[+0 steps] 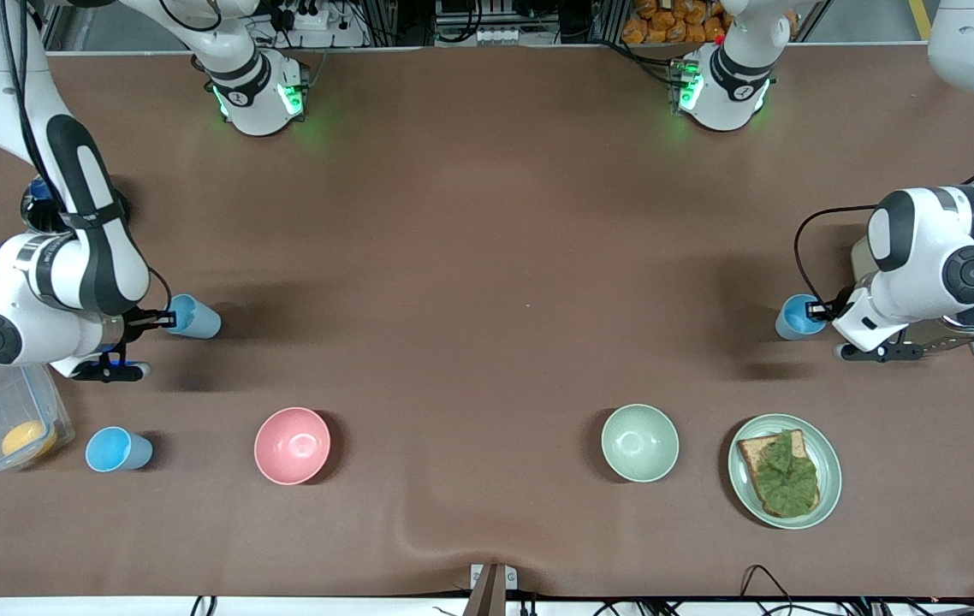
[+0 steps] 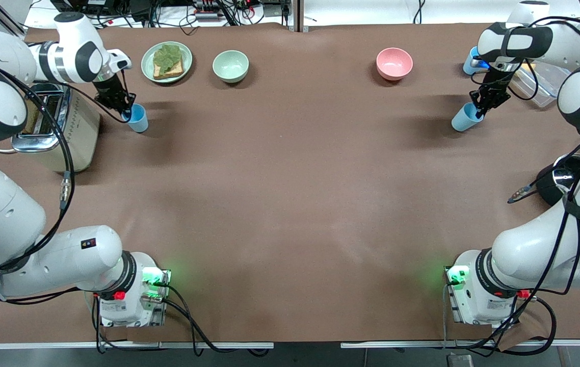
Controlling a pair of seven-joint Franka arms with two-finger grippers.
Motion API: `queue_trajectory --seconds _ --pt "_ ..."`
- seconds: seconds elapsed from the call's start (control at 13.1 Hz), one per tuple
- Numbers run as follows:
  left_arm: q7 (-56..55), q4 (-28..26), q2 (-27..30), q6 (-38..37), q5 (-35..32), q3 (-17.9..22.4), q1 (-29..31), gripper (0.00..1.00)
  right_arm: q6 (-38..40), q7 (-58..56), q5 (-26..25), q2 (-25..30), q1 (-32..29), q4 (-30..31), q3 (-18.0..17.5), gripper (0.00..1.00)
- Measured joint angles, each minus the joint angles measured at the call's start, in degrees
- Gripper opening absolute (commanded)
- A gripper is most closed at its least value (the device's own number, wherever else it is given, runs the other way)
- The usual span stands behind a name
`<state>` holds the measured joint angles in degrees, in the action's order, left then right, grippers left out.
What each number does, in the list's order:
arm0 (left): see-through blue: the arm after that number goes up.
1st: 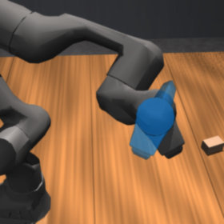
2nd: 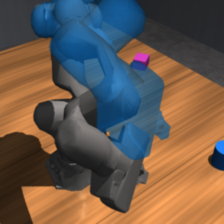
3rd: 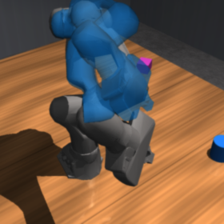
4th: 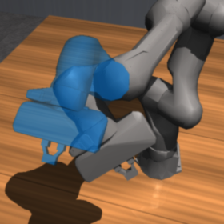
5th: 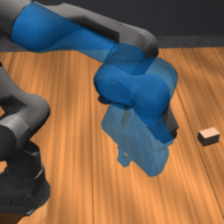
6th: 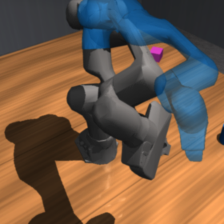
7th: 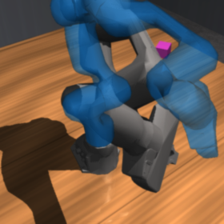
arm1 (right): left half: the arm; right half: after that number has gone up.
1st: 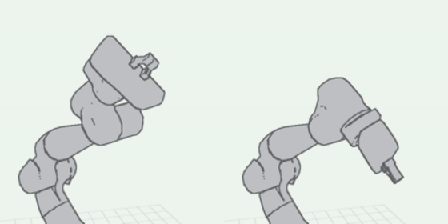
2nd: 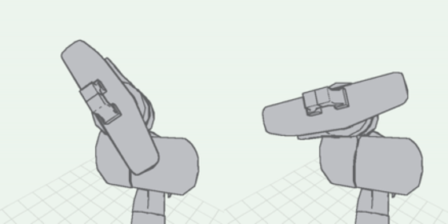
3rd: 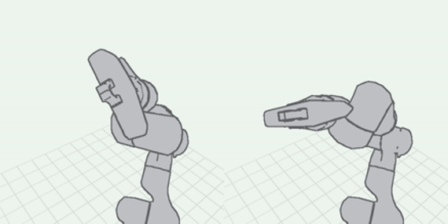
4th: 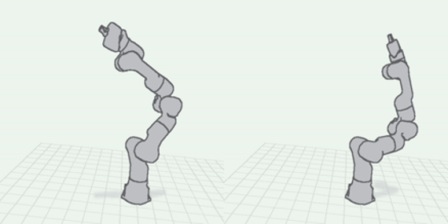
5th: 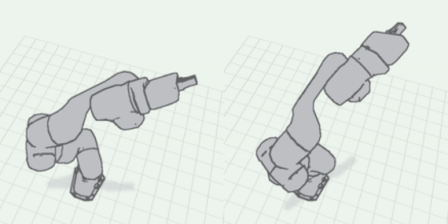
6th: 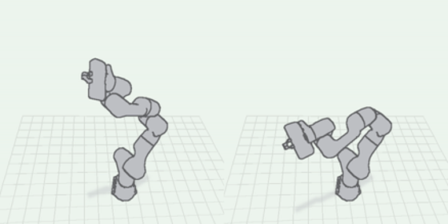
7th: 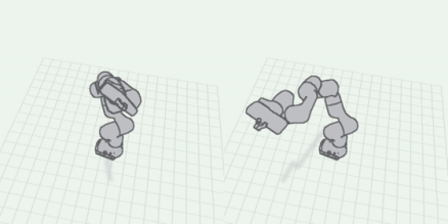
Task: Stack blue cups with both arms
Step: 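Grasp a blue cup with each gripper and lift them, then carry both blue cups toward the table middle, left cup above right cup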
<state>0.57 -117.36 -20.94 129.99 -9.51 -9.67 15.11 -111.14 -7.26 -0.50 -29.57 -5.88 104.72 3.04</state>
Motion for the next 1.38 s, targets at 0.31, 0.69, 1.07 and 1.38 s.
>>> queue_trajectory --seconds 0.31,0.69,1.07,1.38 --pt "-0.2 6.7 3.0 -4.4 1.8 -6.2 0.0 0.00 2.6 0.2 0.3 0.4 0.0 -0.6 -0.1 0.00" --pt "-2.6 23.8 5.8 -21.6 5.1 -14.7 -0.2 0.00 13.6 5.6 7.4 1.0 4.8 -6.9 -0.6 0.00" --pt "-9.9 29.2 5.6 -24.0 5.1 -20.3 -1.2 0.00 14.2 23.7 16.6 1.0 18.4 -8.6 -1.2 0.00" --pt "-18.7 31.3 5.2 -27.2 5.1 -20.7 -5.4 0.00 8.0 38.9 21.8 0.4 29.3 -9.0 -1.3 0.00"
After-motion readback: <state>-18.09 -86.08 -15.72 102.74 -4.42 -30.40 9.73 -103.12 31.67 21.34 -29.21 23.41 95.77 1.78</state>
